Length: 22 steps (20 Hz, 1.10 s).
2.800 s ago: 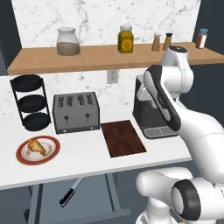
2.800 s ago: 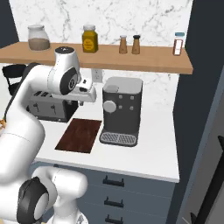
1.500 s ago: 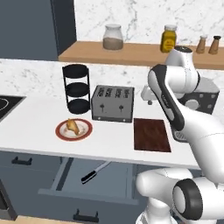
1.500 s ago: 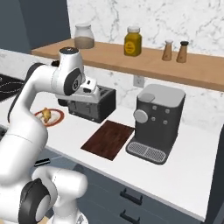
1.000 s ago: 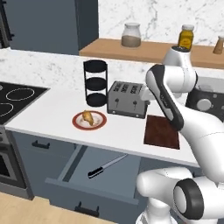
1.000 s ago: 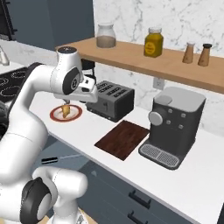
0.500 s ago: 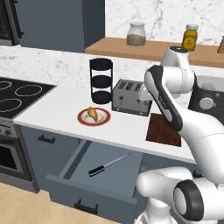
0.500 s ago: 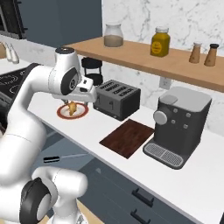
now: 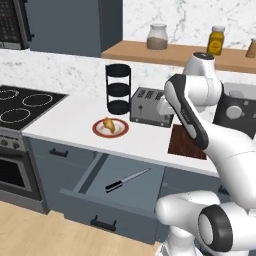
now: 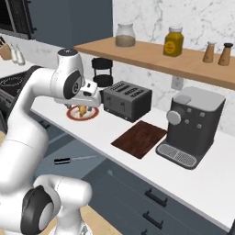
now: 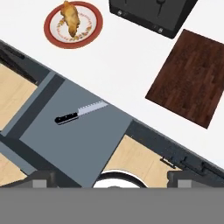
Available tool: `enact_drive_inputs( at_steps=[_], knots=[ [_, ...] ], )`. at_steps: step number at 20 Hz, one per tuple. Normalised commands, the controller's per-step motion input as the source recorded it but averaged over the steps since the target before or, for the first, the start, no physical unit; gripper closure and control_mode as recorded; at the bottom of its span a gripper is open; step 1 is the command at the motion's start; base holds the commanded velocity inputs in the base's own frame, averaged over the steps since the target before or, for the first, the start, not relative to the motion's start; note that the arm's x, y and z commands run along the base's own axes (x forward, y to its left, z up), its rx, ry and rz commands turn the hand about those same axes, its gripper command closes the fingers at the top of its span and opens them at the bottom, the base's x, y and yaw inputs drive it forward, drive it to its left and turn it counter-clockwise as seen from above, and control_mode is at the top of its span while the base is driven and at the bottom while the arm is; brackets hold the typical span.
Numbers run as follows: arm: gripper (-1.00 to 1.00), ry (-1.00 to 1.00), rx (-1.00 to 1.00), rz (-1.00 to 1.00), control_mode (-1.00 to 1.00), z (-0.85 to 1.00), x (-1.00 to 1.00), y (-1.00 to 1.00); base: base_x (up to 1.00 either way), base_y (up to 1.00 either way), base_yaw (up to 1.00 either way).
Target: Pick up the knife from the drawer and place it on the cutting board. Then place the meat from the plate to the cutting board.
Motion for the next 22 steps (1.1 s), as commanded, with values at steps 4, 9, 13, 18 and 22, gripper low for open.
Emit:
enact_drive_inputs(
  at_steps=[4, 9, 13, 18, 22],
  knots=[
    [-1.0, 0.0, 0.0, 0.0, 1.0, 0.0, 0.0, 0.0, -0.36, 0.0, 0.0],
    [-1.0, 0.0, 0.0, 0.0, 1.0, 0.0, 0.0, 0.0, -0.52, 0.0, 0.0],
    [-1.0, 0.0, 0.0, 0.0, 1.0, 0.0, 0.0, 0.0, -0.03, 0.0, 0.0],
    [-1.0, 0.0, 0.0, 0.0, 1.0, 0.0, 0.0, 0.0, 0.0, 0.0, 0.0],
    [-1.0, 0.0, 0.0, 0.0, 1.0, 0.0, 0.0, 0.0, 0.0, 0.0, 0.0]
  ],
)
